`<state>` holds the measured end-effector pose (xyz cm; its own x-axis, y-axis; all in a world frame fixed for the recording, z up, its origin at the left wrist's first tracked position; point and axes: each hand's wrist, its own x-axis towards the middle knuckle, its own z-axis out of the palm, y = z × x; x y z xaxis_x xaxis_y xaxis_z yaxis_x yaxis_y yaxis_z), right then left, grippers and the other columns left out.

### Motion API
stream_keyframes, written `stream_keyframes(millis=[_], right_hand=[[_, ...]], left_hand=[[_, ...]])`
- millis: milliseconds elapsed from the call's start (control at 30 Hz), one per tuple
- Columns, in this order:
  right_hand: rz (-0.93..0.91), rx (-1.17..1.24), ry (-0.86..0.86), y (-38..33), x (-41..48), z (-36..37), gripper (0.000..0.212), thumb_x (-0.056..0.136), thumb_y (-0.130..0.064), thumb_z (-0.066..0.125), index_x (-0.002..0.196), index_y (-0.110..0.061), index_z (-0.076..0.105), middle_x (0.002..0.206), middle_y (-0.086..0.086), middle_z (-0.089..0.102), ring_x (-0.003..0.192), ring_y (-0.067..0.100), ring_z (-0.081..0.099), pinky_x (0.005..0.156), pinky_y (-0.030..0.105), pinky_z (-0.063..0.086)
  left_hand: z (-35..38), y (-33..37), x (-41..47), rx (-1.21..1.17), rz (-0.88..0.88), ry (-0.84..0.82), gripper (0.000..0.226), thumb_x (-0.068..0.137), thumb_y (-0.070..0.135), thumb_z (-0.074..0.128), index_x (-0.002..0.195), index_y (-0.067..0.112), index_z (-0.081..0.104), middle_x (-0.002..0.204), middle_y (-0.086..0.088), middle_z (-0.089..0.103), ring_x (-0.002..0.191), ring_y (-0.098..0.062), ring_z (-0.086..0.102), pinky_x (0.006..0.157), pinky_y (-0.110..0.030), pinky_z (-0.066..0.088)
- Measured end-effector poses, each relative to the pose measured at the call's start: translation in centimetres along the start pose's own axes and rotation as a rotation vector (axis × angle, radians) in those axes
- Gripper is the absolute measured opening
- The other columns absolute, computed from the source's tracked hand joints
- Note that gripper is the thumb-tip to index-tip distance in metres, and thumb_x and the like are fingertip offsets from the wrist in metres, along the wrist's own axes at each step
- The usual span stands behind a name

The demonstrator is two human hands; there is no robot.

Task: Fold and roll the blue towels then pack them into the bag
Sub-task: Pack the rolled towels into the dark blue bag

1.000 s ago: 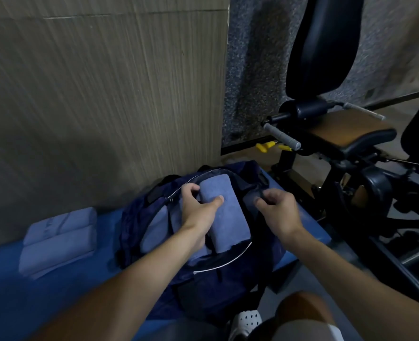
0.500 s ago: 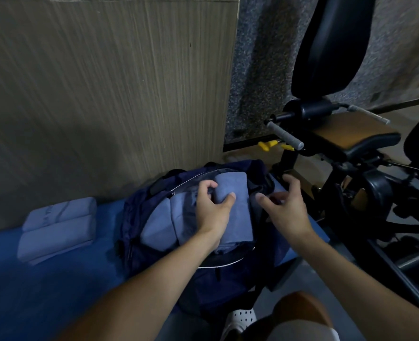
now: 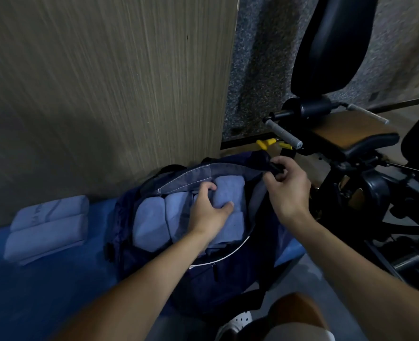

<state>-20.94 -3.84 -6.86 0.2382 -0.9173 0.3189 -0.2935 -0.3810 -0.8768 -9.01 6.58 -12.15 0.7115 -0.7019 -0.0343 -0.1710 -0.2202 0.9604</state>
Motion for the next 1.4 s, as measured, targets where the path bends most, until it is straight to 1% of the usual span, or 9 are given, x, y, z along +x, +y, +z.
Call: stream_keyframes(millis=[233, 367, 433, 533, 800, 967, 1133, 1233, 1400], right_hand=[[-0.094, -0.014, -0.08, -0.9, -0.2, -0.3, 0.016, 0.089, -0.015, 0.063, 0.104, -0.021, 0.062, 0.066, -0.005, 0.057, 0.055, 0.003, 0.049, 0.052, 0.013, 0.038], [-0.032, -0.015, -0.09, -0.5, -0.4, -0.3, 0.023, 0.089, -0.02, 0.065, 0.111, -0.022, 0.06, 0.07, -0.006, 0.057, 0.058, 0.002, 0.052, 0.053, 0.013, 0.039], [-0.024, -0.057, -0.13, -0.6, -0.5, -0.3, 0.038, 0.088, -0.018, 0.067, 0.123, -0.023, 0.052, 0.073, -0.007, 0.055, 0.064, 0.003, 0.053, 0.056, 0.01, 0.039], [0.031, -0.139, -0.302, -0.6, -0.6, -0.5, 0.073, 0.082, -0.008, 0.068, 0.143, -0.023, 0.03, 0.079, -0.01, 0.051, 0.079, 0.011, 0.056, 0.065, 0.017, 0.039], [-0.209, -0.174, -0.192, -2.3, -1.7, -3.5, 0.056, 0.081, 0.001, 0.06, 0.127, -0.025, 0.04, 0.072, -0.003, 0.05, 0.069, 0.005, 0.052, 0.057, 0.008, 0.039], [-0.114, -0.21, -0.272, -0.2, -1.9, -3.5, 0.06, 0.083, -0.002, 0.061, 0.134, -0.024, 0.038, 0.077, -0.002, 0.047, 0.068, 0.01, 0.049, 0.055, 0.014, 0.037], [-0.084, -0.303, -0.287, 0.5, -1.2, -3.1, 0.072, 0.083, -0.011, 0.067, 0.143, -0.026, 0.031, 0.104, 0.007, 0.047, 0.08, 0.016, 0.045, 0.065, 0.019, 0.036], [-0.068, -0.346, -0.253, 0.2, -0.8, -2.7, 0.065, 0.087, -0.018, 0.069, 0.142, -0.024, 0.035, 0.122, 0.011, 0.039, 0.087, 0.017, 0.045, 0.081, 0.023, 0.039], [-0.127, -0.418, -0.28, 0.7, 0.3, -1.9, 0.044, 0.089, -0.015, 0.063, 0.132, -0.02, 0.052, 0.124, 0.01, 0.041, 0.099, 0.027, 0.053, 0.084, 0.024, 0.038]], left_hand=[[0.3, 1.3, 0.6, 0.124, 0.012, -0.134, 0.032, 0.085, 0.017, 0.068, 0.108, 0.026, 0.048, 0.09, 0.001, 0.059, 0.071, -0.013, 0.053, 0.062, -0.025, 0.045], [1.4, 2.4, 1.6, -0.03, -0.055, 0.009, 0.029, 0.088, 0.011, 0.064, 0.109, 0.026, 0.051, 0.084, 0.013, 0.051, 0.067, -0.005, 0.049, 0.06, -0.022, 0.048], [2.4, 2.3, 1.5, -0.165, -0.153, 0.076, 0.028, 0.09, 0.01, 0.062, 0.11, 0.026, 0.052, 0.085, 0.01, 0.052, 0.064, -0.005, 0.049, 0.048, -0.014, 0.041], [3.5, 1.0, 0.7, -0.26, -0.187, 0.126, 0.026, 0.091, 0.014, 0.062, 0.109, 0.029, 0.051, 0.091, 0.007, 0.054, 0.068, -0.011, 0.054, 0.055, -0.021, 0.046], [3.8, 0.0, 1.7, -0.105, -0.146, 0.294, 0.018, 0.088, 0.013, 0.062, 0.094, 0.014, 0.046, 0.078, -0.004, 0.052, 0.058, -0.014, 0.046, 0.048, -0.022, 0.038], [4.3, 0.5, 1.5, -0.122, -0.196, 0.134, 0.02, 0.094, 0.019, 0.055, 0.095, 0.014, 0.037, 0.076, -0.002, 0.047, 0.063, -0.013, 0.046, 0.047, -0.017, 0.035], [3.2, 0.5, 1.5, 0.091, 0.081, -0.01, 0.027, 0.091, 0.017, 0.062, 0.095, 0.018, 0.035, 0.072, 0.001, 0.046, 0.066, -0.017, 0.05, 0.062, -0.031, 0.043], [2.4, 0.0, 1.3, 0.222, 0.236, -0.142, 0.03, 0.086, 0.023, 0.067, 0.099, 0.029, 0.041, 0.086, -0.007, 0.058, 0.08, -0.023, 0.059, 0.068, -0.038, 0.046], [0.6, -0.7, 1.4, 0.495, 0.278, -0.346, 0.051, 0.082, 0.047, 0.068, 0.131, 0.036, 0.055, 0.12, -0.005, 0.05, 0.115, -0.016, 0.051, 0.097, -0.02, 0.037]])
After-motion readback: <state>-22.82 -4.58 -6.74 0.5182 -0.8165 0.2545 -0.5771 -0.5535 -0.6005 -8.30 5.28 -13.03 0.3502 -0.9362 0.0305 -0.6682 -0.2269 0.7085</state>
